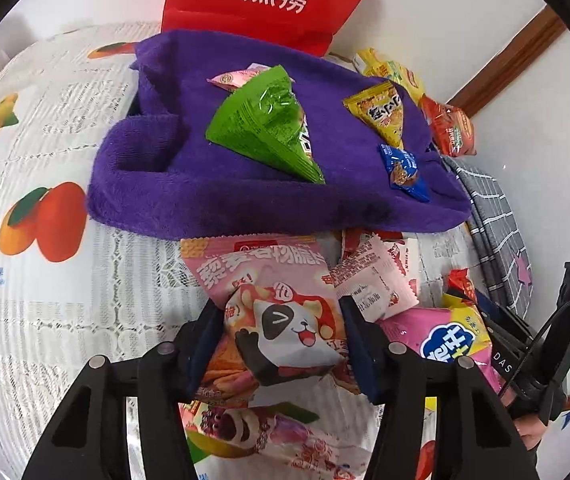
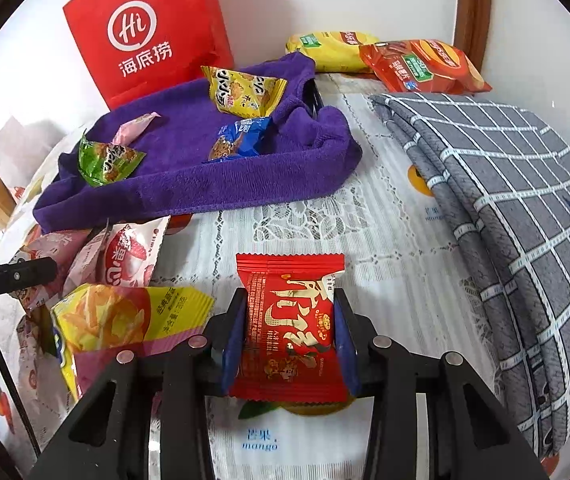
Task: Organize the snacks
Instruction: 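Grasp the red packet with the right tool while the left tool grasps the panda-print pink bag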
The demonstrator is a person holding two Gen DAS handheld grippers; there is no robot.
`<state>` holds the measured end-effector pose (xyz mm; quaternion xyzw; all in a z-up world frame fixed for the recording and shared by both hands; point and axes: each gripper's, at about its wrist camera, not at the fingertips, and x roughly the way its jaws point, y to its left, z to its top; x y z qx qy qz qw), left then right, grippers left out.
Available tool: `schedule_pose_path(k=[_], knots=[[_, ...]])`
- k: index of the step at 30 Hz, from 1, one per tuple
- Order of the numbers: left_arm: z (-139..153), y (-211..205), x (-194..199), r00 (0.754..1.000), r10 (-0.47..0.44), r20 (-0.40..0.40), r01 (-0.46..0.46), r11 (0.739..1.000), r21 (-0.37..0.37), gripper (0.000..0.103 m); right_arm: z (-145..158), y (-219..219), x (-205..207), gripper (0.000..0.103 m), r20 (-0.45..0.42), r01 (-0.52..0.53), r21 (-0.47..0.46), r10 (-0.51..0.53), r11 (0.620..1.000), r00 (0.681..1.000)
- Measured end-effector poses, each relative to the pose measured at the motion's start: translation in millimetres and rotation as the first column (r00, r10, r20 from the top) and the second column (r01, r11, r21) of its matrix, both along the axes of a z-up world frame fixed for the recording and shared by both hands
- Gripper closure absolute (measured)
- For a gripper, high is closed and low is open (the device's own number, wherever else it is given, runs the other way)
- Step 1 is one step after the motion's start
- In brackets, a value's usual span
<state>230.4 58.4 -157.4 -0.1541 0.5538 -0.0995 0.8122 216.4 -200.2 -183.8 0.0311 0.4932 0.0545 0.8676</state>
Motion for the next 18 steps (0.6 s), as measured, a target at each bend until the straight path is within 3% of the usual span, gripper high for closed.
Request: schedule_pose_path(k=[8,18], knots=[[27.8,3.6,-11.2,0.997,-0.005,0.076,0.008,0.999,-0.032,0.050,19.1,-5.4,-9.9,0.063,0.039,0.011,0.014,-0.011,1.000,0.999],[69.8,13.8,-15.6,0.985,0.010,0.175,-0.004,0.999,-0.034,0.050,69.9,5.2,-3.0,0.063,0.156,-0.031,0.005,0.030,1.000,0.987]])
